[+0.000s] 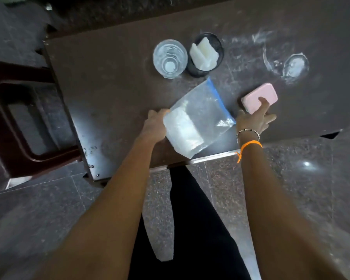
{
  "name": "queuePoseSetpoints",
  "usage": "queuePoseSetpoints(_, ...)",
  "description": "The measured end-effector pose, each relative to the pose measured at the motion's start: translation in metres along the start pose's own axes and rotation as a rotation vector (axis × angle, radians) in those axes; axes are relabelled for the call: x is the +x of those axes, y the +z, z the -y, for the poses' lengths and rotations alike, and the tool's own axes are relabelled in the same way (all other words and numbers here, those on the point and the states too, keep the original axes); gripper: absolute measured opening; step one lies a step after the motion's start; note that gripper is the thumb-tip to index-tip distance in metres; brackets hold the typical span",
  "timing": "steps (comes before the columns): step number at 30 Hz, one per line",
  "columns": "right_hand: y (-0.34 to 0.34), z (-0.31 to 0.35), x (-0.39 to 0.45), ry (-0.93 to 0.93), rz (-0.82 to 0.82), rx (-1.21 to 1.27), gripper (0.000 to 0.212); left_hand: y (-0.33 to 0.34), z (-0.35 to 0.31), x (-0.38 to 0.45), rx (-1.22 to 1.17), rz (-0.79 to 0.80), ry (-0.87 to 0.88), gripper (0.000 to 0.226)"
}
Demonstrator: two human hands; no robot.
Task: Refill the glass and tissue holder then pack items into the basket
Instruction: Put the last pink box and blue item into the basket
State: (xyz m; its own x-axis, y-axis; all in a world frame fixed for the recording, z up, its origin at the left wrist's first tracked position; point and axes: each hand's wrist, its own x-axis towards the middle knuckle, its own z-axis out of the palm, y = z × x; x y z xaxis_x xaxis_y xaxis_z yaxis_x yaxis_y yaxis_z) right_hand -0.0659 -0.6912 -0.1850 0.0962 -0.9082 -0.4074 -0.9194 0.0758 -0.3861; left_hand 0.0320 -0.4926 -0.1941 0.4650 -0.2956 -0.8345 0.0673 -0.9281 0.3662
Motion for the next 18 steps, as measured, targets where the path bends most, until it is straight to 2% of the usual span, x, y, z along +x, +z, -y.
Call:
queuePoseSetpoints(6,0.007,0.001,0.034,0.070,0.063,0.116,0.061,0.013,-0.008,0.009,0.049,-0.087,-0.001,0.049)
queuePoseSetpoints(8,0.009,0.000,0.042,0.045,0.090,0.145,0.067,0.017,-0.011,0.009,0.073,-0.131,-0.001,0.045)
queuePoseSetpoints(10,0.011,0.001,0.049,0.020,0.113,0.125,0.070,0.020,-0.012,0.011,0.123,-0.161,-0.016,0.052)
queuePoseSetpoints(14,0.014,0.004,0.056,-0.001,0.042,0.083,0.063,0.026,-0.010,0.018,0.183,-0.186,0.014,0.066)
queuePoseSetpoints(18,0.017,-0.002,0.055,-0.043,0.049,0.083,0.054,0.030,-0.010,0.019,0.207,-0.162,0.007,0.062)
